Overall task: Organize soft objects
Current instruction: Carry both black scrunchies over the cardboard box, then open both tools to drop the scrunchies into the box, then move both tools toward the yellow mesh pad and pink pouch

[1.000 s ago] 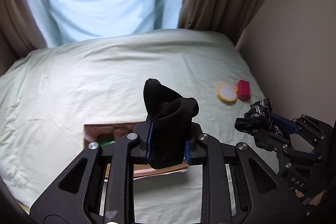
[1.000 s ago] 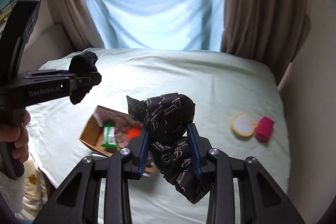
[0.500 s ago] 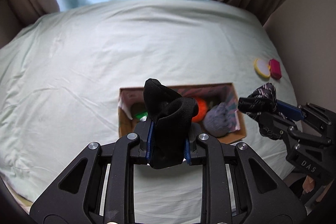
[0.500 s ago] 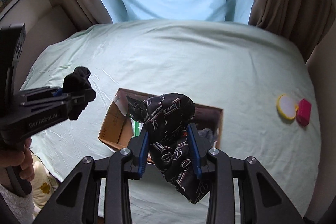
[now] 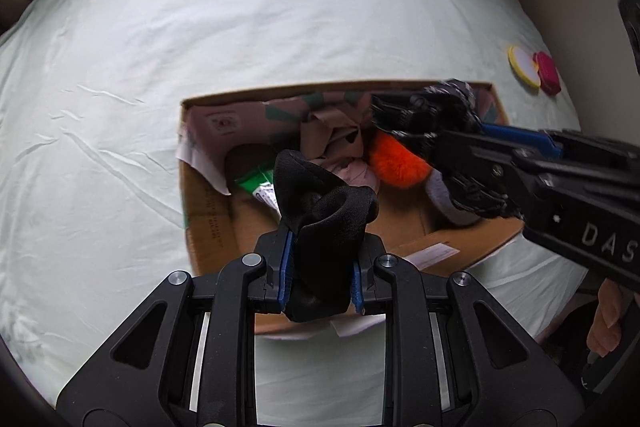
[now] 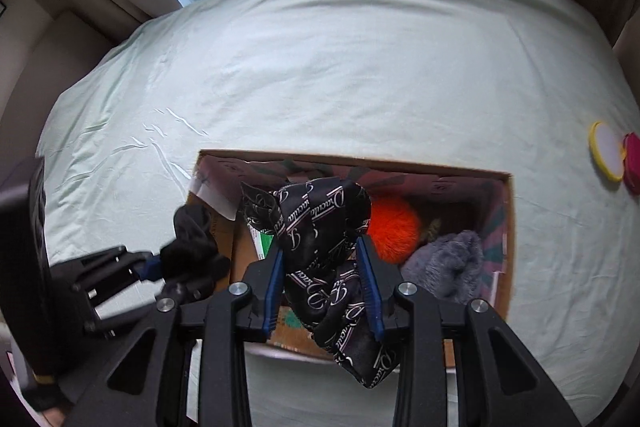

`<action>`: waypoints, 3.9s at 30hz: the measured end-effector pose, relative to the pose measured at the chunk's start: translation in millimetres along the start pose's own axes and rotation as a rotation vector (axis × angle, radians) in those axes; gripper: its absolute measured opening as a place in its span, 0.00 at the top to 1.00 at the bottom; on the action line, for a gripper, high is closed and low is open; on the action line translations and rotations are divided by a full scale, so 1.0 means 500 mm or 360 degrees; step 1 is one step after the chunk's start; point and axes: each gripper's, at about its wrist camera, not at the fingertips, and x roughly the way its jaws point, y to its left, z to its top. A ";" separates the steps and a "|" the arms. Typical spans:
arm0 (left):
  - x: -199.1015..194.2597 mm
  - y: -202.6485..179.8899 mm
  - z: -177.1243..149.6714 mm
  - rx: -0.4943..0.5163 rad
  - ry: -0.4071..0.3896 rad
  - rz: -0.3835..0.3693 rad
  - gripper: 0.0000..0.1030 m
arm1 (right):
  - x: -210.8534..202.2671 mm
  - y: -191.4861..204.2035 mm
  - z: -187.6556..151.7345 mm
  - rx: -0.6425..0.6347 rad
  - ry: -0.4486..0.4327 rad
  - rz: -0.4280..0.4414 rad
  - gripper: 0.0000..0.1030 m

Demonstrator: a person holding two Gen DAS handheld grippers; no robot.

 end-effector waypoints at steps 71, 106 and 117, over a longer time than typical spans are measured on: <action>-0.556 -0.376 -0.086 0.0094 -0.0883 0.0173 0.00 | -0.720 -0.166 -0.256 0.0126 -0.1055 -0.0495 0.00; 0.207 -0.927 0.311 0.0622 -0.0482 -0.0020 0.00 | -0.343 -0.929 0.006 0.0465 -0.0715 -0.0487 0.00; 0.442 -0.964 0.379 0.0810 -0.0333 -0.0056 0.00 | -0.154 -1.033 0.044 0.0561 -0.0562 -0.0397 0.00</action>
